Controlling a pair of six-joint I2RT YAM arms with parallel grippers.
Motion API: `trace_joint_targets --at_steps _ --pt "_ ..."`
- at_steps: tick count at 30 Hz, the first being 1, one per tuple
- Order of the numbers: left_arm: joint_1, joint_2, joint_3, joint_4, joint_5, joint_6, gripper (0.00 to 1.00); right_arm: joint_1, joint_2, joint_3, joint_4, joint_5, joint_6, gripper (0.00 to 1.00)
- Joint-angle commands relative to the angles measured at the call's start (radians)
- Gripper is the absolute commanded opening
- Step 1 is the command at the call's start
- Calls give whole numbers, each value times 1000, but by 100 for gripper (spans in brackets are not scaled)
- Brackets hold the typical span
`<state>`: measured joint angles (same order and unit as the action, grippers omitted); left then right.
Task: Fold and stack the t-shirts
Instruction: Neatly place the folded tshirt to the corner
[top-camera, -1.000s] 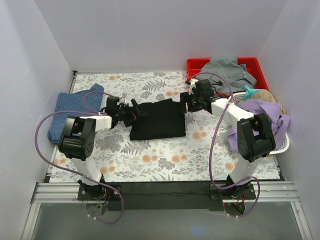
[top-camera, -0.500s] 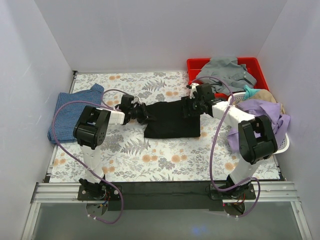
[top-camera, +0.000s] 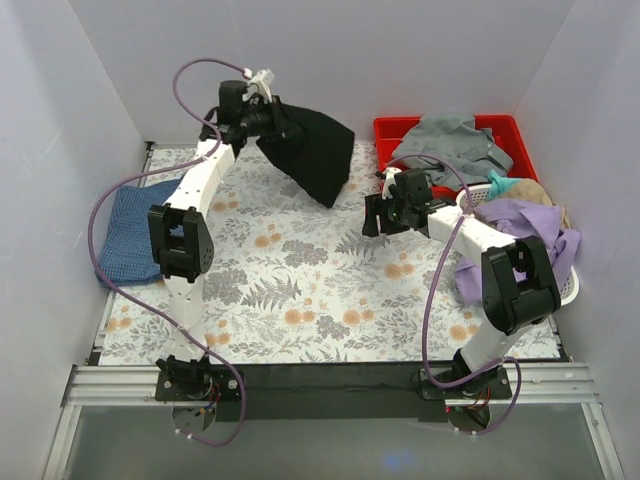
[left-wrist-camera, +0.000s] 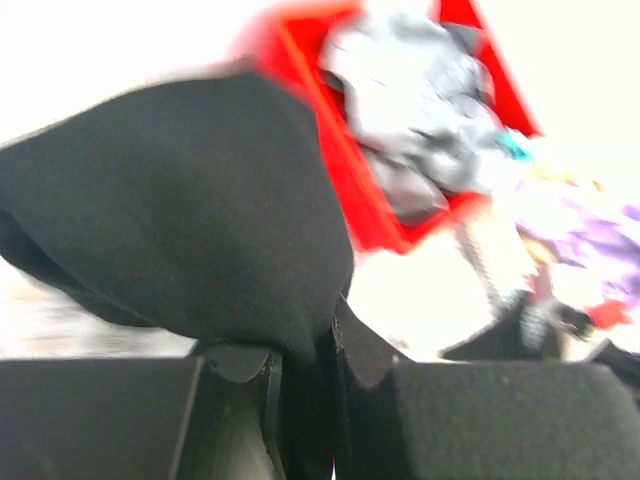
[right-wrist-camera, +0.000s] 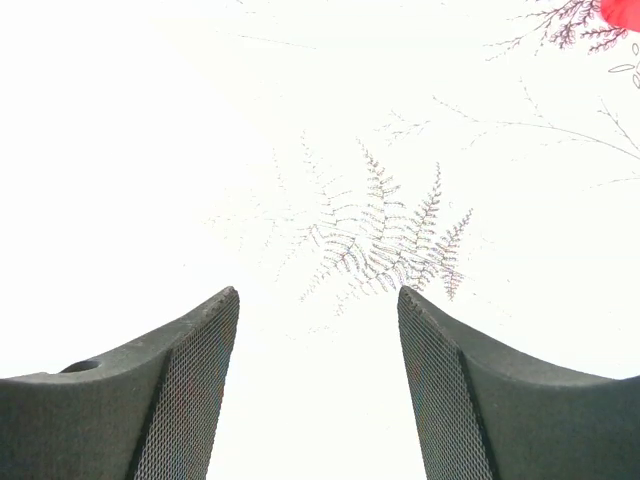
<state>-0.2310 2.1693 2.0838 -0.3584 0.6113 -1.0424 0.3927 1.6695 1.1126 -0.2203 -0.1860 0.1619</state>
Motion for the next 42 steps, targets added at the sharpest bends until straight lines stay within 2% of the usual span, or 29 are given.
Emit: trace_joint_targets --at_steps 1,4,6,7,10,16,20,26,27,28,29,30,33,35,38,42 --pt "102 79 173 -200 -88 172 0 -2 -20 -2 12 -9 5 70" --pt "171 165 328 -247 -137 275 0 -2 -7 4 16 -18 4 70" --pt "217 193 370 -231 -145 309 0 0 6 10 16 -23 2 70" --pt "278 214 392 -226 -145 320 0 -2 18 13 16 -30 4 70" --pt "382 228 384 -183 -133 308 0 0 44 21 18 -41 8 70" --pt "513 273 413 -111 -159 341 0 0 119 65 22 -96 19 70" --pt "556 291 450 -65 -209 367 0 12 167 98 19 -125 30 69" --pt "604 310 409 11 -303 387 0 60 214 133 19 -144 44 69" --pt "605 314 383 22 -318 389 6 66 223 139 18 -147 44 69" --pt "605 316 374 30 -341 392 16 72 226 142 18 -150 44 69" --pt "605 316 366 33 -375 392 61 81 231 147 15 -151 44 69" --pt "605 314 357 38 -390 390 78 86 236 148 13 -148 42 69" --pt "605 294 332 16 -384 392 80 101 239 150 10 -144 44 69" --pt "604 247 294 15 -398 340 80 109 237 147 12 -136 44 69" --pt "595 158 248 -23 -322 262 81 113 231 141 12 -125 39 69" --pt "507 -1 130 -33 -301 182 82 117 197 125 13 -113 33 69"
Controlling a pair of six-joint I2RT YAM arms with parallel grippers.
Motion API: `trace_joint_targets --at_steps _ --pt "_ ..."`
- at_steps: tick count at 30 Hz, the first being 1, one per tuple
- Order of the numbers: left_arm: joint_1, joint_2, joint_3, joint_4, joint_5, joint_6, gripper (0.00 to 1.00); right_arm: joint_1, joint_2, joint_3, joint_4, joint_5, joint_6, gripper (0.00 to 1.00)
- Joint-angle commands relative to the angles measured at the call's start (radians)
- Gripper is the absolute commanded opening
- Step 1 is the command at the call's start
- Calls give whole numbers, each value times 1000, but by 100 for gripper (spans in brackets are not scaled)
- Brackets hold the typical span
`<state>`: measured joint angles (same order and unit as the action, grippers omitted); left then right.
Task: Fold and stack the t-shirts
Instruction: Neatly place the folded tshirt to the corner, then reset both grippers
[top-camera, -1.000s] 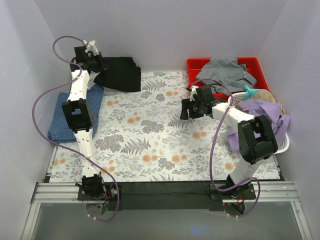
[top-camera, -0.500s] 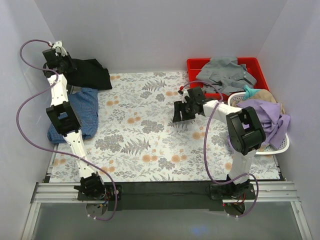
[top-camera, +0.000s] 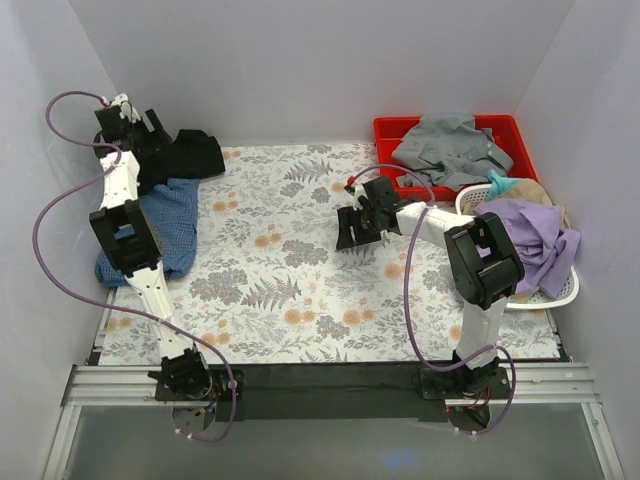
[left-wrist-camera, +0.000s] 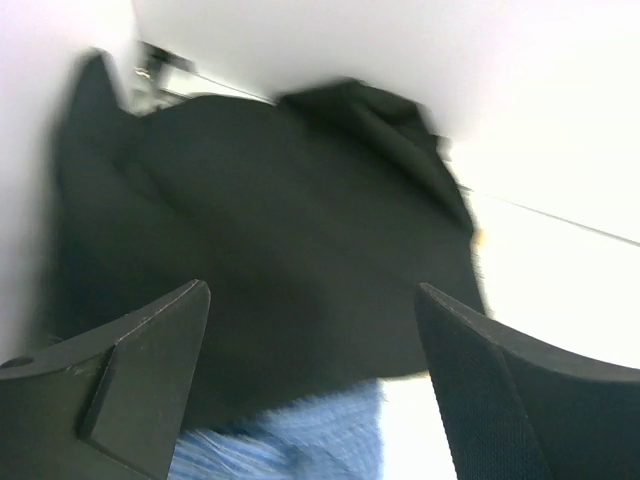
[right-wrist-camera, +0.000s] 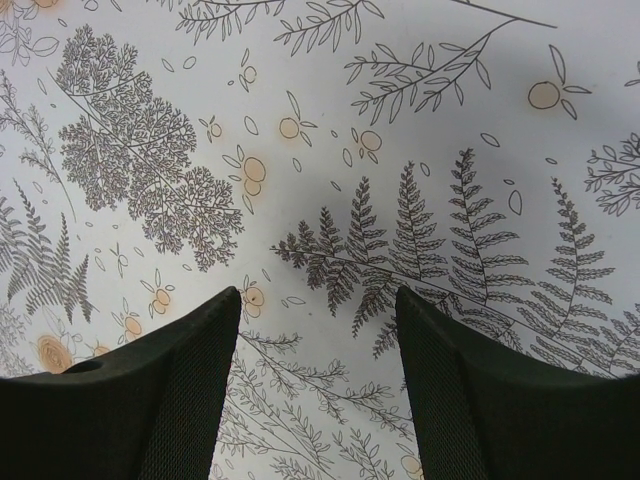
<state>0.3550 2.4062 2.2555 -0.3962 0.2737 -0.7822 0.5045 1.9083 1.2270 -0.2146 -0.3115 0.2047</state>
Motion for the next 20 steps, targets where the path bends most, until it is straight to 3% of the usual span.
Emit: trace_joint_targets --at_steps 1,6,12,17,20 --pt "-102 -267 -63 0 36 -95 82 5 -48 5 9 14 -13 69" --pt "-304 -471 -252 -4 53 -121 83 5 -119 -35 9 46 -27 68" --pt "-540 -582 -448 -11 127 -151 84 5 -201 -52 -2 106 -37 68" --pt "-645 -696 -714 86 123 -198 85 8 -290 -112 -9 199 -39 68" --pt "-712 -757 -804 100 -3 -224 85 12 -365 -177 -5 352 -21 68"
